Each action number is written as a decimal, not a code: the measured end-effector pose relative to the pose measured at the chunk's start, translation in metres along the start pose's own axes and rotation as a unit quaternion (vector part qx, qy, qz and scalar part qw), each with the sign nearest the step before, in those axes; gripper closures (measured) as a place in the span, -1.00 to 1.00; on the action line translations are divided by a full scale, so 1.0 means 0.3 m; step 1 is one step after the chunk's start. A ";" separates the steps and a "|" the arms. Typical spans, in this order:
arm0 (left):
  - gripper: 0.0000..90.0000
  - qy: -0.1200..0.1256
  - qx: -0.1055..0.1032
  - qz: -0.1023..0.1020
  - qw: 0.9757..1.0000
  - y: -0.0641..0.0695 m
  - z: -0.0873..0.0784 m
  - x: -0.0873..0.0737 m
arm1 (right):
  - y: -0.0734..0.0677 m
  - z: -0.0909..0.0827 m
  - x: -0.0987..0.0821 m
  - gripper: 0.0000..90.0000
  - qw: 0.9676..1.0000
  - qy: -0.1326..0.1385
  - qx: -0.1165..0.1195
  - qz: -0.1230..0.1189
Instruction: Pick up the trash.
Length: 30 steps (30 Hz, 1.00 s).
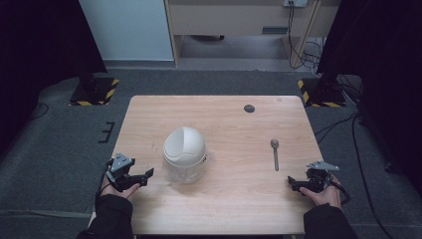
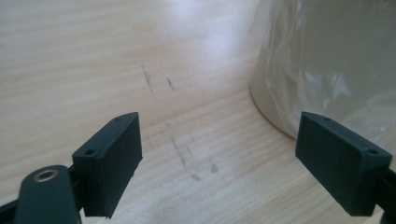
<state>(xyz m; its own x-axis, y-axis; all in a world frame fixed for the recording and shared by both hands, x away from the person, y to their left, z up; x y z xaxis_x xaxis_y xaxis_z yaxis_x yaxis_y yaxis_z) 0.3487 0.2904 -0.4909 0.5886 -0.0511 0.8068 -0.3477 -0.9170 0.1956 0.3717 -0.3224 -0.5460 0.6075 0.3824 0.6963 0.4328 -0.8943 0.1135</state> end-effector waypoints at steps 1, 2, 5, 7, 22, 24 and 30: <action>-0.69 0.015 0.004 0.002 1.000 -0.001 -0.014 0.011 | 0.000 0.000 0.000 -0.99 1.000 0.000 0.000 0.000; -0.69 0.015 0.004 0.002 1.000 -0.001 -0.014 0.011 | 0.000 0.000 0.000 -0.99 1.000 0.000 0.000 0.000; -0.69 0.042 0.007 -0.007 0.999 -0.002 -0.045 0.037 | 0.000 0.000 0.000 -0.99 1.000 0.000 0.000 0.000; -0.69 0.062 0.001 -0.016 0.998 -0.002 -0.059 0.049 | 0.000 0.000 0.000 -0.99 1.000 0.000 0.000 0.000; -0.66 0.159 -0.037 -0.025 0.986 0.043 -0.121 0.127 | 0.000 0.000 0.000 -0.99 1.000 0.000 0.000 0.000; -0.66 0.167 -0.049 -0.020 0.984 0.066 -0.122 0.137 | 0.000 0.000 0.000 -0.99 1.000 0.000 0.000 0.000; -0.66 0.178 -0.079 -0.007 0.981 0.129 -0.119 0.160 | 0.000 0.000 0.000 -0.99 1.000 0.000 0.000 0.000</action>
Point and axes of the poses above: each handheld gripper's, and its own axes: z roughly forward along the jaws, x roughly out of its top, y roughly to its right, the point moved 1 cm from there along z, roughly forward along the jaws, and after that the axes turned 10 degrees about -z, right-handed, at the moved point
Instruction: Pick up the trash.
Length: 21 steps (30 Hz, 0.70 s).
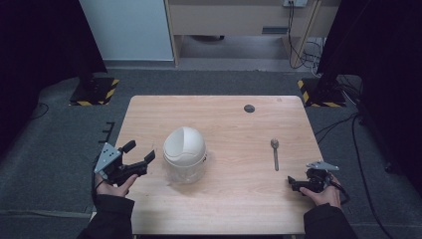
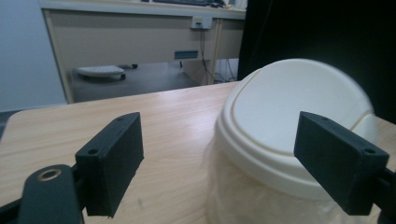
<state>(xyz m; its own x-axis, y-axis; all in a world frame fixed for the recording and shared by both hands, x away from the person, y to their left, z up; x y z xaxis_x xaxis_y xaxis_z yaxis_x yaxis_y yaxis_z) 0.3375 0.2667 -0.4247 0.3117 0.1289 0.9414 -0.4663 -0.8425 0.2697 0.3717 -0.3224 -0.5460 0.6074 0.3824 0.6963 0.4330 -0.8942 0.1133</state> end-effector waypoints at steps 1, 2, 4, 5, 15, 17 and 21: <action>-0.66 0.001 -0.005 0.001 1.000 0.011 0.003 0.003 | 0.000 0.000 0.000 -0.99 1.000 0.000 0.000 0.000; -0.66 0.003 -0.009 0.005 1.000 0.021 0.006 0.005 | 0.000 0.000 0.000 -0.99 1.000 0.000 0.000 0.000; -0.66 0.000 -0.020 0.010 1.000 0.038 0.014 0.009 | 0.000 0.000 0.000 -0.99 1.000 0.000 0.000 0.000; -0.66 -0.001 -0.023 0.013 1.000 0.048 0.019 0.010 | 0.000 0.000 0.000 -0.99 1.000 0.000 0.000 0.000; -0.66 -0.017 -0.049 0.025 0.998 0.124 0.083 -0.001 | 0.000 0.000 0.000 -0.99 1.000 0.000 0.000 0.000; -0.66 -0.023 -0.053 0.032 0.998 0.138 0.095 -0.006 | 0.000 0.000 0.000 -0.99 1.000 0.000 0.000 -0.001; -0.68 -0.036 -0.058 0.041 0.997 0.158 0.122 -0.017 | 0.000 0.000 0.000 -0.99 1.000 0.000 0.000 0.000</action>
Point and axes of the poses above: each handheld gripper's, and its own axes: z roughly forward along the jaws, x roughly out of its top, y roughly to its right, the point moved 1 cm from there along z, roughly forward along the jaws, and after that the axes turned 10 degrees about -z, right-handed, at the moved point
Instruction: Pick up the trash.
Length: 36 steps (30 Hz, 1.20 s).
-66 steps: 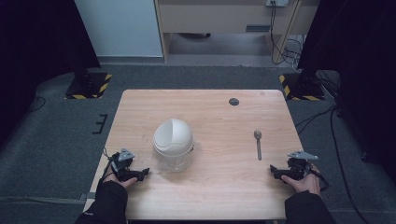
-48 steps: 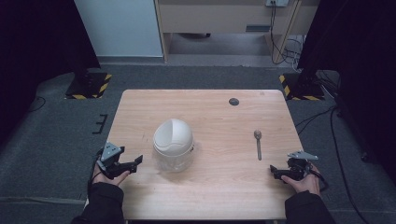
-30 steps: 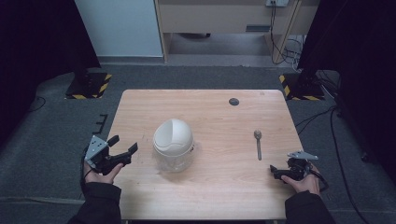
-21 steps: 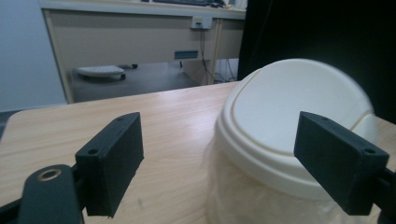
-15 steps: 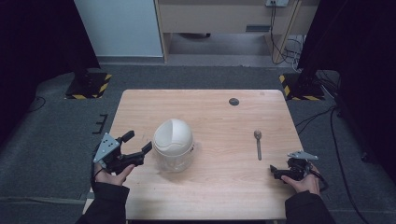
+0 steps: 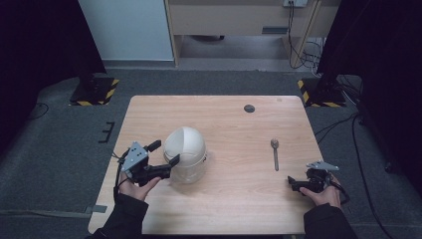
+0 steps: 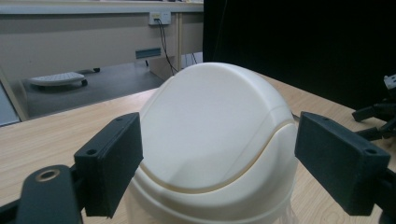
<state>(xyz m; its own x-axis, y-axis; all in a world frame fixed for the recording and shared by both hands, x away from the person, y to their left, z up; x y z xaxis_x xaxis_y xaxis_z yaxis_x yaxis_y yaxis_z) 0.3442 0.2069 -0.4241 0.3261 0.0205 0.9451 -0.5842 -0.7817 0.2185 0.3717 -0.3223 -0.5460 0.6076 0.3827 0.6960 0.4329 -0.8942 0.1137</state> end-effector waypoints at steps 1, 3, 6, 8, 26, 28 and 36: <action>-0.68 -0.001 0.000 0.001 1.000 0.002 0.005 -0.001 | 0.000 0.000 0.000 -0.99 1.000 0.000 0.000 0.000; -0.69 -0.008 -0.003 0.003 1.000 0.009 0.020 -0.004 | 0.000 0.000 0.000 -0.99 1.000 0.000 0.000 0.000; -0.71 -0.016 -0.009 0.006 1.000 0.019 0.040 -0.010 | 0.000 0.000 0.000 -0.99 1.000 0.000 0.000 0.000; -0.71 -0.024 -0.011 0.008 1.000 0.024 0.054 -0.014 | 0.000 0.000 0.000 -0.99 1.000 0.000 0.000 0.000; -0.76 -0.071 -0.024 0.020 0.997 0.052 0.131 -0.054 | 0.000 0.000 0.000 -0.99 1.000 0.000 0.000 0.000; -0.76 -0.073 -0.025 0.020 0.997 0.053 0.132 -0.056 | 0.000 0.000 0.000 -0.99 1.000 0.000 0.000 0.000; -0.74 -0.056 -0.024 0.011 0.998 0.050 0.085 -0.036 | 0.000 0.000 0.000 -0.99 1.000 0.000 0.000 0.000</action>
Point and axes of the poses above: each handheld gripper's, and its own axes: z roughly forward along the jaws, x roughly out of its top, y roughly to its right, the point moved 1 cm from there along z, roughly forward along the jaws, and after that the axes turned 10 degrees about -z, right-handed, at the moved point
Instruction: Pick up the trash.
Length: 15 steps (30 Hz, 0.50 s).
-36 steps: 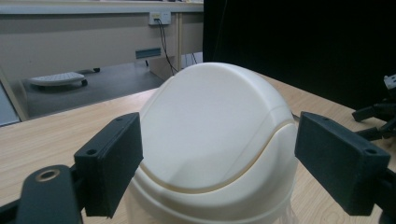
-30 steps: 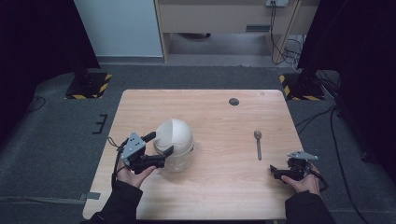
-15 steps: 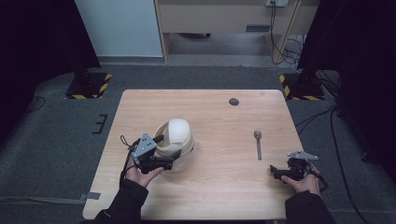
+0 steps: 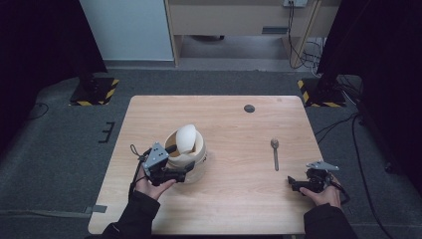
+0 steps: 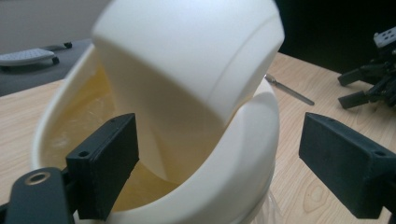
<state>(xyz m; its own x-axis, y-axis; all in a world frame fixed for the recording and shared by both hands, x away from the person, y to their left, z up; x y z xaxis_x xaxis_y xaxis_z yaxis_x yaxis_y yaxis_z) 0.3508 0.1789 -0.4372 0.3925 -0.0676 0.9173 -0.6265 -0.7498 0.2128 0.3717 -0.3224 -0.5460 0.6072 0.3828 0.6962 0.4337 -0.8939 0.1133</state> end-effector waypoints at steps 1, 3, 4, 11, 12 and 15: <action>-0.74 0.004 0.001 0.000 1.000 -0.001 -0.013 0.004 | 0.000 0.000 0.000 -0.99 1.000 0.000 0.000 0.000; -0.74 0.014 0.004 -0.001 1.000 -0.005 -0.042 0.011 | 0.001 0.000 0.000 -0.98 1.000 0.001 0.001 -0.001; -0.74 0.018 0.006 -0.003 1.000 -0.010 -0.057 0.014 | 0.001 0.000 0.000 -0.98 1.000 0.001 0.001 -0.001; -0.74 0.034 0.036 -0.019 0.999 -0.076 -0.148 0.001 | 0.006 -0.004 0.001 -0.90 1.000 0.000 0.006 -0.004; -0.74 0.033 0.043 -0.023 0.998 -0.093 -0.161 -0.009 | 0.006 -0.005 0.002 -0.88 1.000 0.001 0.007 -0.004; -0.74 0.020 0.061 -0.028 0.997 -0.132 -0.189 -0.044 | 0.005 -0.007 0.002 -0.84 1.000 0.003 0.012 -0.012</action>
<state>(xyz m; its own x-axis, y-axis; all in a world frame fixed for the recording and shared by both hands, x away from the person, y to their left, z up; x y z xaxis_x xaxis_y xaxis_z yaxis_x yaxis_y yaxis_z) 0.3323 0.2470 -0.4385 0.3959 0.0022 0.9183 -0.5157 -0.8269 0.2243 0.3714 -0.3239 -0.5439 0.5918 0.4025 0.6984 0.4644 -0.8784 0.1127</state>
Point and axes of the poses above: each handheld gripper's, and its own axes: z roughly forward along the jaws, x roughly out of its top, y roughly to its right, the point moved 1 cm from there along z, roughly forward along the jaws, and after that the axes turned 10 degrees about -z, right-handed, at the moved point
